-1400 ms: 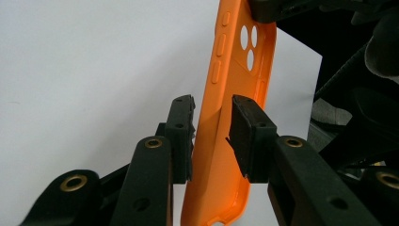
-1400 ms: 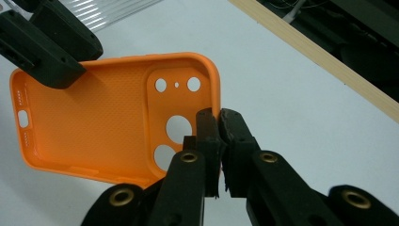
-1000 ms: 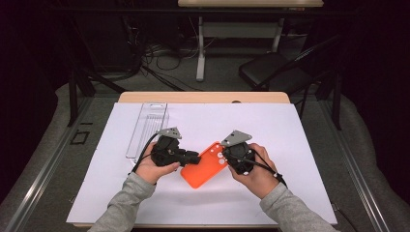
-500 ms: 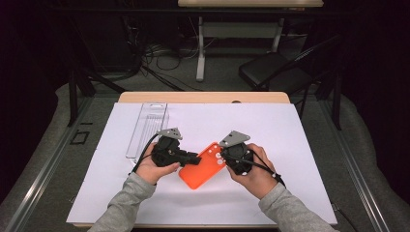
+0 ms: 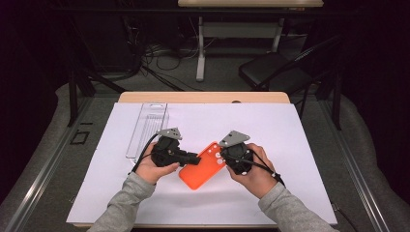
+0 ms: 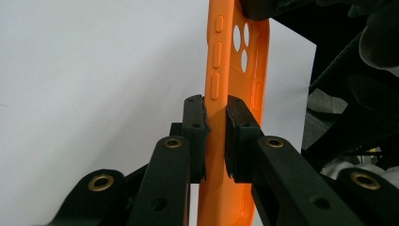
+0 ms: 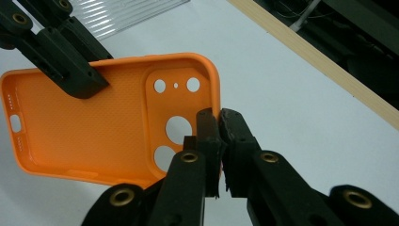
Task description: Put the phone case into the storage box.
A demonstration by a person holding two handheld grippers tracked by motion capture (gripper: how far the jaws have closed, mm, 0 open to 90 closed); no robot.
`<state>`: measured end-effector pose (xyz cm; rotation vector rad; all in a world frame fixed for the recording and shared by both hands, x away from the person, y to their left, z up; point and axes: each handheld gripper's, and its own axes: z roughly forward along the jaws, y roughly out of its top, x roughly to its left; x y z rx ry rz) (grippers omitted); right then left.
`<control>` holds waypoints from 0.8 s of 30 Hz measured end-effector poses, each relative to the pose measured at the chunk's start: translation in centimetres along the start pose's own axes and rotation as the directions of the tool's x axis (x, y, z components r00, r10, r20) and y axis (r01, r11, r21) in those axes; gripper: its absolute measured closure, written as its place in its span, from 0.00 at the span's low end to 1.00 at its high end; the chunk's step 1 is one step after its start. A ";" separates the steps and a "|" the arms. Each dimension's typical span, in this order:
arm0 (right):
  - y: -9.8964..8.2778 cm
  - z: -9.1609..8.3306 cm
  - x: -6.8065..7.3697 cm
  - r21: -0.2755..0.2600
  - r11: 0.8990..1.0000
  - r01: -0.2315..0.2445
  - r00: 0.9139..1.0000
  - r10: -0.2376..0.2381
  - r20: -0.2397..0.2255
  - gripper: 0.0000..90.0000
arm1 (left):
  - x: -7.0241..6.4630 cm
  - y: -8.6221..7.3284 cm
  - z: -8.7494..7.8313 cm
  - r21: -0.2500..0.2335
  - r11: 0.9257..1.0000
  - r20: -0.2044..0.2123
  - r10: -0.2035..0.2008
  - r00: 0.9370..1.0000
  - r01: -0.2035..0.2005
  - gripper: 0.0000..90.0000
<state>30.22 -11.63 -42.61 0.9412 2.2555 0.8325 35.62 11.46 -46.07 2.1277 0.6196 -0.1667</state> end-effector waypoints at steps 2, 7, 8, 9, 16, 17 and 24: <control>0.0 0.0 0.0 0.001 1.000 0.002 1.000 -0.002 -0.002 0.96 | 0.0 0.0 0.0 0.000 1.000 0.001 0.000 1.000 0.000 0.90; 0.0 0.1 -0.3 0.002 1.000 0.004 1.000 -0.004 -0.018 0.96 | 0.0 0.0 0.0 0.002 1.000 0.003 0.002 1.000 -0.002 0.90; 0.0 0.2 -0.4 0.001 1.000 0.006 1.000 -0.006 -0.023 0.96 | 0.0 0.0 0.0 0.002 1.000 0.001 0.001 1.000 -0.001 0.90; 0.0 0.2 -0.4 0.000 1.000 0.011 1.000 -0.011 -0.026 0.96 | -0.1 0.0 0.0 0.002 1.000 0.001 0.001 1.000 -0.001 0.90; -0.2 0.4 -0.8 -0.013 1.000 0.021 0.999 -0.021 -0.049 0.96 | -0.1 0.0 0.0 0.001 1.000 -0.002 0.002 1.000 -0.002 0.90; -0.2 0.5 -0.9 -0.012 1.000 0.020 0.998 -0.020 -0.052 0.96 | -0.1 0.0 0.0 0.002 1.000 -0.002 0.001 1.000 -0.001 0.90; -0.3 0.7 -1.2 -0.018 1.000 0.008 0.997 -0.010 -0.073 0.95 | -0.1 0.0 0.0 0.001 1.000 -0.008 -0.007 1.000 0.007 0.90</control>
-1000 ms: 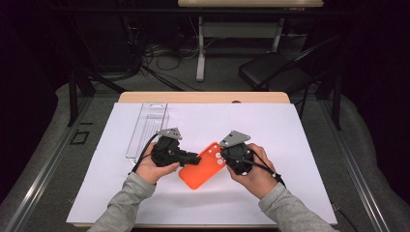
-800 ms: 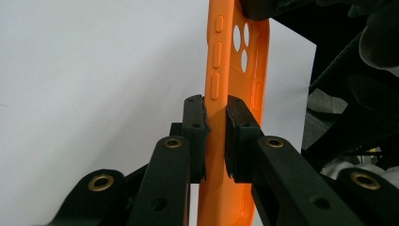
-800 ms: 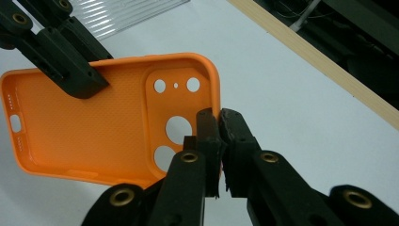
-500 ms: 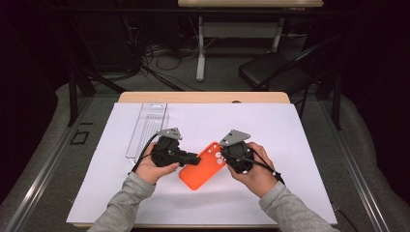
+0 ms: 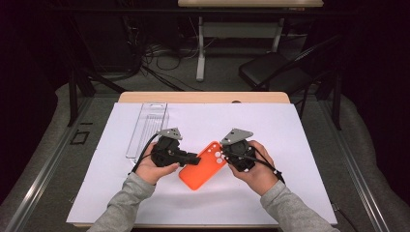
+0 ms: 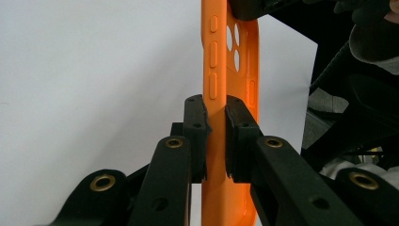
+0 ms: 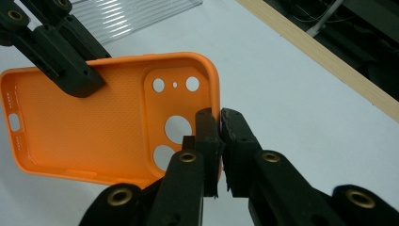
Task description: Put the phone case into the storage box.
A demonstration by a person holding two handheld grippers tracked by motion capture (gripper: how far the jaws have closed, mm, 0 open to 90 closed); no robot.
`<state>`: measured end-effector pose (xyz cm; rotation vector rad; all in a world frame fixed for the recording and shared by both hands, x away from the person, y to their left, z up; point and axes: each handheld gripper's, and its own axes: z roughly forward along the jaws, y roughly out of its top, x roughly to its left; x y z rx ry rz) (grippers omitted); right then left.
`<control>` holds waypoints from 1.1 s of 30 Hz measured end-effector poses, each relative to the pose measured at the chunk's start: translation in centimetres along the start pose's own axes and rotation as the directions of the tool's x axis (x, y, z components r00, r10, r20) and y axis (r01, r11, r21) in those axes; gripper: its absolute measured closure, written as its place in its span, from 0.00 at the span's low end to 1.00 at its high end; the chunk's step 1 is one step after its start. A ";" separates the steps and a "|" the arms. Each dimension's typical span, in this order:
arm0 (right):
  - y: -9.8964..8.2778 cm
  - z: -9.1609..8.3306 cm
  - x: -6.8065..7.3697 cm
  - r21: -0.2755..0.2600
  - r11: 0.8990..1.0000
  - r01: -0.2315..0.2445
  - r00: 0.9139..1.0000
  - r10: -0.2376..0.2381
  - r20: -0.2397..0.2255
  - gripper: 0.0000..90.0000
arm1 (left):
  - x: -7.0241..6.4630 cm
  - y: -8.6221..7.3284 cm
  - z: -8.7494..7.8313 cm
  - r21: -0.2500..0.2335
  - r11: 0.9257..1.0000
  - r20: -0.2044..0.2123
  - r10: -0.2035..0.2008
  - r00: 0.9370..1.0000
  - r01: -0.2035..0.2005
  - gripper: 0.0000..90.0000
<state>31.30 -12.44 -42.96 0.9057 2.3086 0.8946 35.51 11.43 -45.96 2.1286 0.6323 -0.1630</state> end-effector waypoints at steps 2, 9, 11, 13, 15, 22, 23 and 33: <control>0.0 0.0 -0.1 -0.001 1.000 -0.004 1.000 0.004 -0.004 0.94 | 0.0 0.0 0.0 0.000 1.000 -0.002 -0.001 1.000 0.001 0.90; -0.1 0.0 -0.4 -0.013 1.000 -0.012 1.000 0.012 -0.008 0.85 | 0.1 0.0 -0.3 -0.012 1.000 -0.019 -0.005 1.000 0.004 0.90; -0.2 -0.1 -0.6 -0.022 0.999 -0.027 1.000 0.027 -0.014 0.83 | 0.1 0.0 -0.4 -0.017 1.000 -0.027 -0.007 1.000 0.006 0.90; -0.2 -0.2 -0.8 -0.033 0.999 -0.033 0.999 0.033 -0.020 0.81 | 0.1 0.0 -0.5 -0.020 1.000 -0.034 -0.005 0.999 0.004 0.90; -0.3 -0.3 -0.9 -0.038 0.998 -0.047 0.999 0.046 -0.025 0.78 | 0.1 0.0 -0.6 -0.022 1.000 -0.037 -0.006 0.999 0.006 0.90; -0.7 -0.4 -1.1 -0.077 0.995 -0.060 0.998 0.057 -0.032 0.64 | 0.5 -0.1 -1.2 -0.060 0.998 -0.067 -0.026 0.997 0.022 0.90; -0.7 -0.4 -1.1 -0.081 0.995 -0.062 0.998 0.059 -0.035 0.64 | 0.5 -0.1 -1.3 -0.067 0.998 -0.073 -0.027 0.997 0.022 0.90; -0.9 -0.8 -1.8 -0.132 0.986 -0.101 0.993 0.091 -0.078 0.58 | 0.6 -0.2 -2.1 -0.116 0.993 -0.122 -0.040 0.992 0.026 0.90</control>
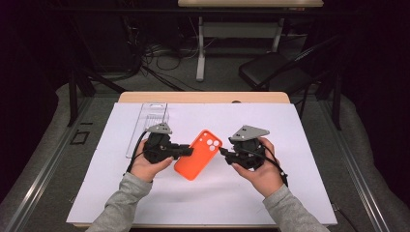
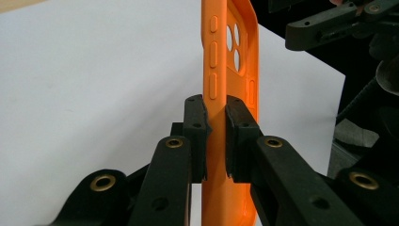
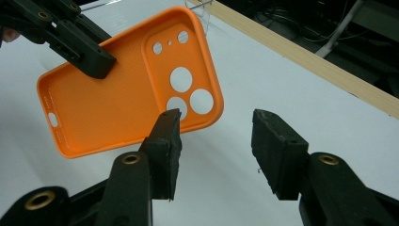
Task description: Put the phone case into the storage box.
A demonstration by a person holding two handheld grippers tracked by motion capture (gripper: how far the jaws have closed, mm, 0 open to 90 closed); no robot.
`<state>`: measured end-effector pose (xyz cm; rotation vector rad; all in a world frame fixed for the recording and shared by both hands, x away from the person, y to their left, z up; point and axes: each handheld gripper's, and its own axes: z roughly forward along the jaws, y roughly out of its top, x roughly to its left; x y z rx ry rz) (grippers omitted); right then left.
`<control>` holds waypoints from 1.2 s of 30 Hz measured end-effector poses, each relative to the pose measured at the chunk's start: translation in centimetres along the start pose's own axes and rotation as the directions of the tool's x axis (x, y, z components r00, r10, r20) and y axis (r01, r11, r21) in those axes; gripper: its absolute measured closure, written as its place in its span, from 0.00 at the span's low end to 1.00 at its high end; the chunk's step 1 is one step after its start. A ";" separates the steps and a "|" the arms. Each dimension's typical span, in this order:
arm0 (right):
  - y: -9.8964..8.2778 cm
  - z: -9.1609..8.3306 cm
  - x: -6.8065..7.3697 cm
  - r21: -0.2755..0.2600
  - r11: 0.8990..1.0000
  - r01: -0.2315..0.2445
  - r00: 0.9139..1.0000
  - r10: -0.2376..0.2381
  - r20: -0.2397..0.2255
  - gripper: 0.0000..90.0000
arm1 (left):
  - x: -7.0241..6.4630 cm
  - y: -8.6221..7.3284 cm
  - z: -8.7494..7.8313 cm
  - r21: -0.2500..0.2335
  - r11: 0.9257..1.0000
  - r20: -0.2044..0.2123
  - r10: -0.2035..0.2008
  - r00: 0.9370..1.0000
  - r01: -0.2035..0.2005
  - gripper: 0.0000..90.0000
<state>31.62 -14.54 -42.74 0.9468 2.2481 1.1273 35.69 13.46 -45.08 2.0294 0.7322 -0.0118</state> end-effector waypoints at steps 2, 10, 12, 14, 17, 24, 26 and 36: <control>0.0 0.0 -0.1 -0.005 1.000 -0.001 1.000 0.001 -0.005 0.60 | 0.0 0.0 -0.1 -0.012 1.000 -0.008 -0.003 1.000 0.002 0.90; 0.4 0.6 -0.1 -0.062 0.998 0.001 1.000 -0.002 -0.012 0.62 | 0.3 -0.2 -0.6 -0.058 0.998 -0.037 -0.022 0.999 0.020 0.90; 0.5 0.8 -0.1 -0.064 0.998 -0.016 1.000 0.014 -0.025 0.61 | 0.4 -0.2 -0.7 -0.069 0.997 -0.042 -0.026 0.999 0.023 0.90; 0.5 1.1 0.0 -0.062 0.998 -0.026 0.999 0.023 -0.044 0.60 | 0.5 -0.3 -0.8 -0.079 0.996 -0.050 -0.035 0.998 0.031 0.90; 0.6 1.5 0.1 -0.065 0.998 -0.028 0.998 0.025 -0.054 0.59 | 0.6 -0.4 -1.0 -0.100 0.994 -0.054 -0.039 0.998 0.034 0.90; 0.6 1.6 0.1 -0.104 0.993 -0.060 0.998 0.057 -0.031 0.57 | 0.7 -0.4 -1.2 -0.114 0.993 -0.065 -0.040 0.997 0.033 0.90; 0.7 1.7 0.0 -0.108 0.992 -0.066 0.997 0.062 -0.041 0.57 | 0.6 -0.5 -1.1 -0.114 0.993 -0.066 -0.045 0.997 0.037 0.90; 0.3 1.7 -0.4 -0.137 0.985 -0.110 0.994 0.106 -0.031 0.45 | 0.4 -0.6 -1.1 -0.138 0.990 -0.079 -0.046 0.996 0.035 0.90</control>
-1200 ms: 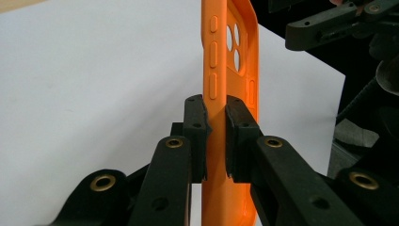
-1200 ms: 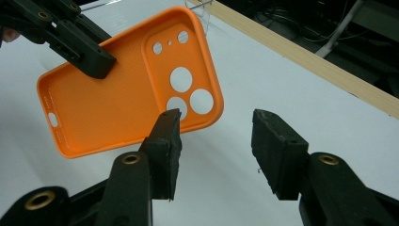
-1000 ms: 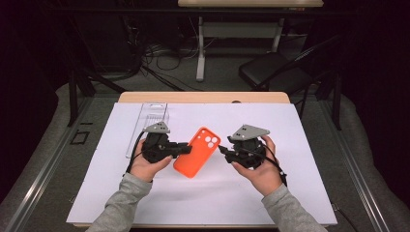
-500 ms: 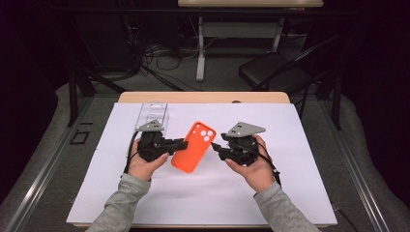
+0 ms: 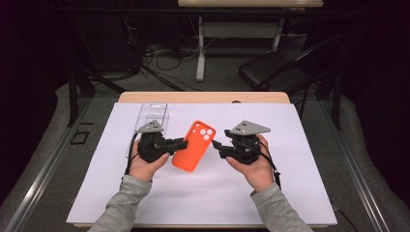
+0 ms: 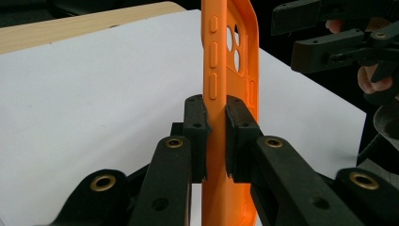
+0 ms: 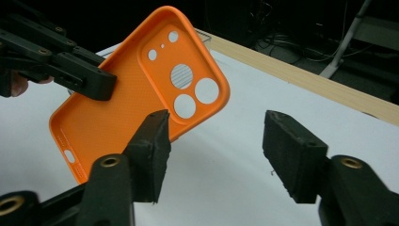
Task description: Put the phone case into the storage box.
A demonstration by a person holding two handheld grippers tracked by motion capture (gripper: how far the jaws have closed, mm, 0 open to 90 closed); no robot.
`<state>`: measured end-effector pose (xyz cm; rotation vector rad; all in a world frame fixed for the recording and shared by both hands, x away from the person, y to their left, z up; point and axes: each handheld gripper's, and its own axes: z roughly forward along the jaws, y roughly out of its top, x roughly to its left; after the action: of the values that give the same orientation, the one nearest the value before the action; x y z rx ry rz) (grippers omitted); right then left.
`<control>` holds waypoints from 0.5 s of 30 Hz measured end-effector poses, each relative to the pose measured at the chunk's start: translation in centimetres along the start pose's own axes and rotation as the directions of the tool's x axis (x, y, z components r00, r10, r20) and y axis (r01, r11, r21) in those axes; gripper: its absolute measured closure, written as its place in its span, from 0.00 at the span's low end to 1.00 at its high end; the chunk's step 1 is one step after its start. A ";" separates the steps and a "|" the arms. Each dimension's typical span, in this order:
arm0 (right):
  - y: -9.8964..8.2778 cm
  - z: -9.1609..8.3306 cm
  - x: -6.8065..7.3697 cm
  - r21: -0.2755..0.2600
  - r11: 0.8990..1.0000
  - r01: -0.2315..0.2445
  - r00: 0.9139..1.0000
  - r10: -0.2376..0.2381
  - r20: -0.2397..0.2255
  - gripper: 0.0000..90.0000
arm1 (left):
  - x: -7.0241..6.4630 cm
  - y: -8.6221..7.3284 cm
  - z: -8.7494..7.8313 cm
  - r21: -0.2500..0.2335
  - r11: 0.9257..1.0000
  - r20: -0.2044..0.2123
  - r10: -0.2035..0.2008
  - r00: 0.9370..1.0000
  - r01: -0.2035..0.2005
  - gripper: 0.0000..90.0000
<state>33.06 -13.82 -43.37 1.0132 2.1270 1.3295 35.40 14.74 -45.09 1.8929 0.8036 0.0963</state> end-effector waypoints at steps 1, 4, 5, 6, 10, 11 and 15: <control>-0.1 0.0 -0.1 0.003 1.000 -0.007 1.000 0.007 0.001 0.43 | 0.0 0.0 0.0 -0.002 1.000 -0.002 0.001 1.000 -0.001 0.90; -0.2 0.0 -0.2 0.010 1.000 -0.026 1.000 0.026 -0.003 0.39 | -0.2 0.0 -0.1 -0.013 1.000 -0.005 0.001 1.000 -0.001 0.90; -0.3 0.0 -0.3 0.000 1.000 -0.027 1.000 0.027 -0.003 0.39 | -0.2 0.0 -0.1 -0.017 1.000 -0.005 -0.001 1.000 0.000 0.90; -0.3 -0.1 -0.4 -0.008 0.999 -0.040 0.999 0.040 -0.012 0.39 | -0.2 0.0 -0.1 -0.019 1.000 -0.001 0.002 1.000 -0.002 0.90; -0.6 -0.3 -0.8 -0.018 0.996 -0.089 0.994 0.088 -0.061 0.37 | -0.3 0.0 -0.2 -0.027 1.000 -0.002 0.000 1.000 0.000 0.90; -0.7 -0.3 -0.8 -0.015 0.995 -0.096 0.993 0.095 -0.065 0.36 | -0.3 0.0 -0.2 -0.029 1.000 -0.001 -0.001 1.000 0.001 0.90; -0.9 -0.3 -1.0 -0.013 0.994 -0.110 0.992 0.109 -0.063 0.33 | -0.3 0.0 -0.3 -0.038 0.999 -0.002 0.002 1.000 -0.002 0.90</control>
<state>33.19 -15.00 -44.04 1.1094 2.1294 1.4451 35.04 14.80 -44.89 1.8583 0.7959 0.1137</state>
